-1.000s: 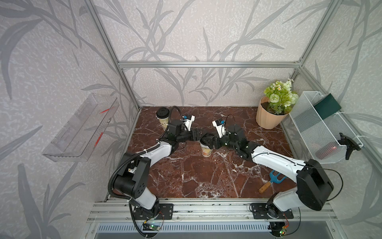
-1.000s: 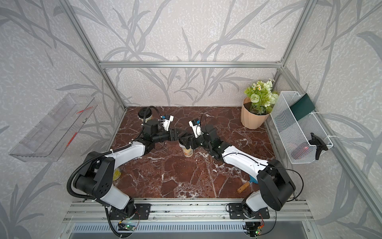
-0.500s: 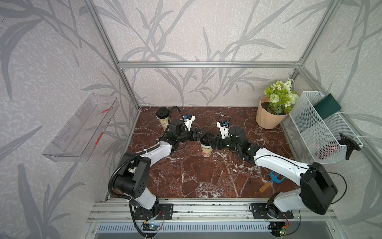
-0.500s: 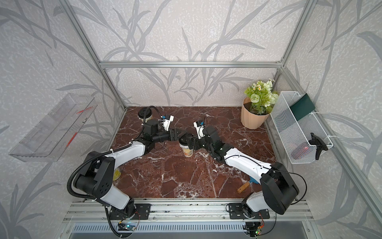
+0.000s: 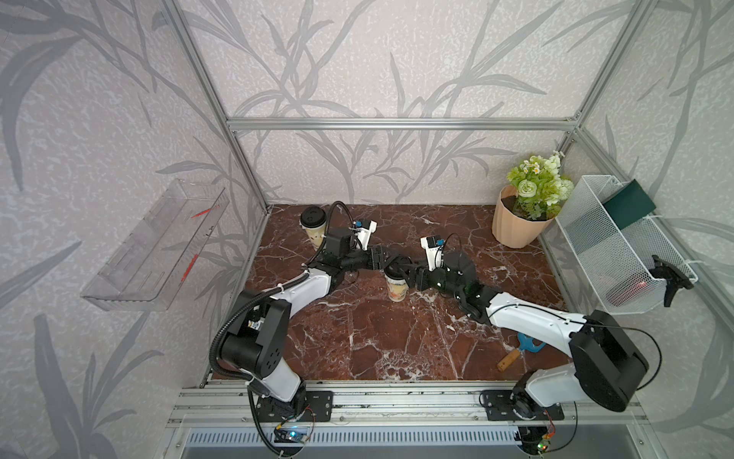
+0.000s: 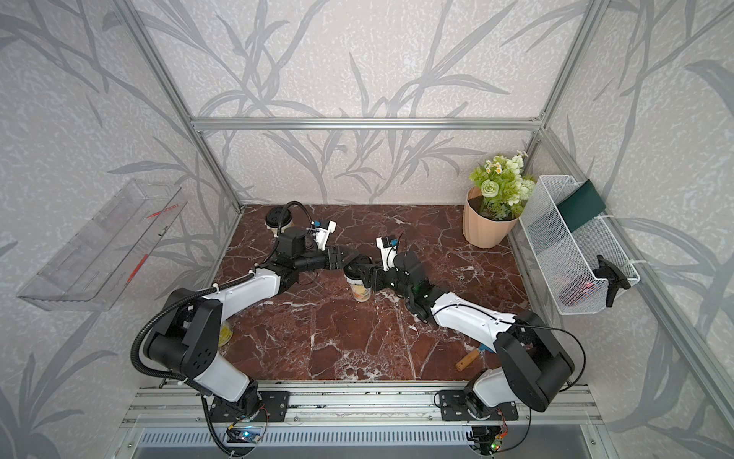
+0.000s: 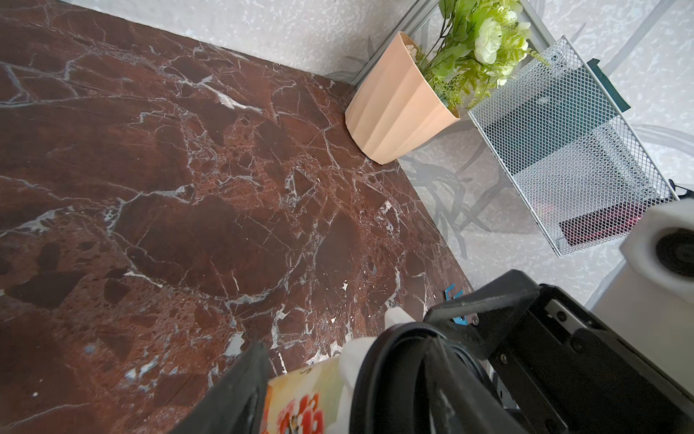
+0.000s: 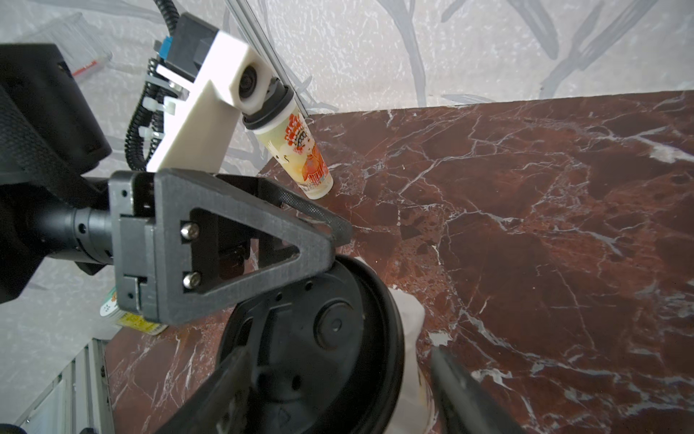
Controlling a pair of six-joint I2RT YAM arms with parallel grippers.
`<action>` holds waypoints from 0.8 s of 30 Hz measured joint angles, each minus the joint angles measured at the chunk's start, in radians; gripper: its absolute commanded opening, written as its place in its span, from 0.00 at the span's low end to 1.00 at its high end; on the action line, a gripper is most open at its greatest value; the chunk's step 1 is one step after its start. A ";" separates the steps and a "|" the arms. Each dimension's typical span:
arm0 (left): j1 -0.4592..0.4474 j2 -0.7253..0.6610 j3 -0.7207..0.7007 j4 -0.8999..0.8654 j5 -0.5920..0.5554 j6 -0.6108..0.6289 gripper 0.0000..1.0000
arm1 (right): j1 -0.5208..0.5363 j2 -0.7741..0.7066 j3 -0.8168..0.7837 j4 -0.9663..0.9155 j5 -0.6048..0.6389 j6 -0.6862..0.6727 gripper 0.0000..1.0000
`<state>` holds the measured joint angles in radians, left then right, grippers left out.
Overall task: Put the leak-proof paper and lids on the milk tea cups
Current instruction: Secure the cup lid on the cup.
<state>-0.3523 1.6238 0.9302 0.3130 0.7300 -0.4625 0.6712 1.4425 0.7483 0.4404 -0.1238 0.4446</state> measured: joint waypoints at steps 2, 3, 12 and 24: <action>0.000 0.004 0.006 -0.006 0.002 0.002 0.66 | 0.002 0.006 -0.028 0.058 0.007 0.034 0.68; 0.000 0.006 0.008 -0.007 0.003 0.002 0.66 | 0.003 0.009 -0.044 0.092 0.011 0.055 0.67; -0.003 0.020 0.028 -0.023 0.008 0.014 0.66 | 0.012 0.061 -0.164 0.357 0.046 0.235 0.55; -0.006 0.029 0.047 -0.046 0.008 0.026 0.66 | -0.004 0.014 -0.119 0.255 0.051 0.282 0.65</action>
<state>-0.3580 1.6527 0.9775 0.2668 0.7383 -0.4362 0.6670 1.4570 0.6289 0.6952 -0.0723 0.7269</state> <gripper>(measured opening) 0.660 0.648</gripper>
